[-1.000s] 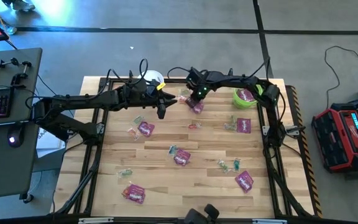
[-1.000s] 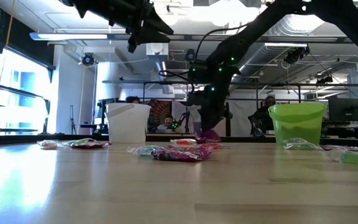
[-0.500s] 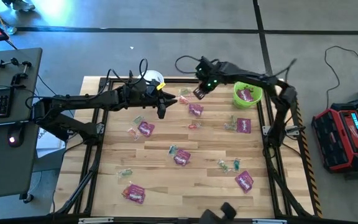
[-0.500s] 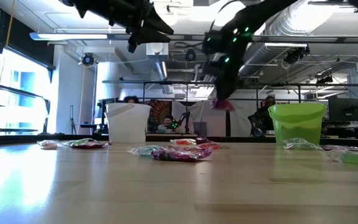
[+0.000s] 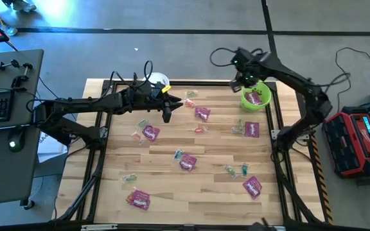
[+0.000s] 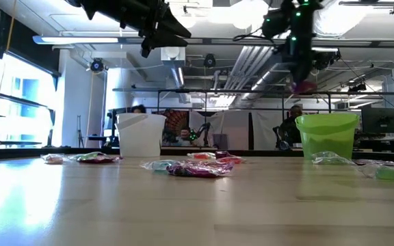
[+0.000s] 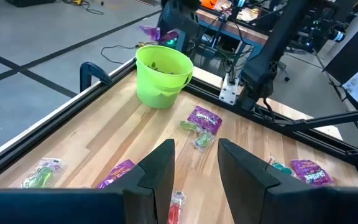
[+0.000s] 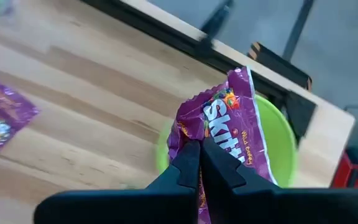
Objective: Sort candy by brand, put in halloween buckets
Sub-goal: Put the violet candy into the green bucket
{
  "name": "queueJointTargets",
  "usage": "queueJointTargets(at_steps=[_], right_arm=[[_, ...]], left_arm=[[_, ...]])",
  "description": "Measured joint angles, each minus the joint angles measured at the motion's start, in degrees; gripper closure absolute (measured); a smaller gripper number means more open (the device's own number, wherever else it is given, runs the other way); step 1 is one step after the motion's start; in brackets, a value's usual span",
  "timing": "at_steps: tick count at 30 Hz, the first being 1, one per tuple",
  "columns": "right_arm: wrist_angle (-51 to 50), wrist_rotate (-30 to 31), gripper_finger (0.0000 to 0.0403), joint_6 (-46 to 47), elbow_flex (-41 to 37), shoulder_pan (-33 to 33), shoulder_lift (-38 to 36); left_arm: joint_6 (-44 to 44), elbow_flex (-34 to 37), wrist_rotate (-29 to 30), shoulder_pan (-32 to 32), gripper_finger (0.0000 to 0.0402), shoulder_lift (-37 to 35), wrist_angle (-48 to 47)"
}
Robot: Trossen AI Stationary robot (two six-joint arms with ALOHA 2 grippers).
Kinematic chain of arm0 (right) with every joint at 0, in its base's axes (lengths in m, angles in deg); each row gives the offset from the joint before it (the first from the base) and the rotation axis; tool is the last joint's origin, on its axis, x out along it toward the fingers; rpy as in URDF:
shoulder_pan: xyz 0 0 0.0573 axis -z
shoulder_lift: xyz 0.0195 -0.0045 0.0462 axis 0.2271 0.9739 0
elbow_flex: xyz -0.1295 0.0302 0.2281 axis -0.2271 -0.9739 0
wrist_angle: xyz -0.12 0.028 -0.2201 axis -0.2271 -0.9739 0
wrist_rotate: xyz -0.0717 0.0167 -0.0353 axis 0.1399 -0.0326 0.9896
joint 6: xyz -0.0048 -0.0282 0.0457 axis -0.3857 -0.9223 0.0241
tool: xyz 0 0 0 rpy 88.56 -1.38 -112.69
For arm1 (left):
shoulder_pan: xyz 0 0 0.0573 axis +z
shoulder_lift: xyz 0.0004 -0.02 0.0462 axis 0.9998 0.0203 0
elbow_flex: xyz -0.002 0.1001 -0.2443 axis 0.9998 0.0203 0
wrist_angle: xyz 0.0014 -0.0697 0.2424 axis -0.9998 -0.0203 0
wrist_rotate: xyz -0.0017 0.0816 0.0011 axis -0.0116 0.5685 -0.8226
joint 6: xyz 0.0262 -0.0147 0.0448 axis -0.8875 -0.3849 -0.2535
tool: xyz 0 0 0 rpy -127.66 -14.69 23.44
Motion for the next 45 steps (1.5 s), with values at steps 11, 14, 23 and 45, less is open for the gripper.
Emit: queueJointTargets(at_steps=[11,14,23,45], right_arm=[[8.6,-4.4,0.0403,0.7,-16.8,6.8,-5.1],[14.0,-4.4,0.0403,3.0,-22.5,7.5,-5.1],[22.6,-4.5,0.0399,7.1,-29.3,7.6,-5.1],[31.5,-10.4,0.0392,-1.5,-22.2,-7.2,-14.7]], left_arm=[[0.0,0.0,0.0,0.0,0.0287,0.0,0.0],[0.0,0.0,0.0,0.0,0.0287,0.0,0.0],[0.0,0.0,0.0,0.0,0.0287,0.0,0.0],[-7.5,-0.1,-3.0,-2.0,0.0287,-2.1,-22.4]])
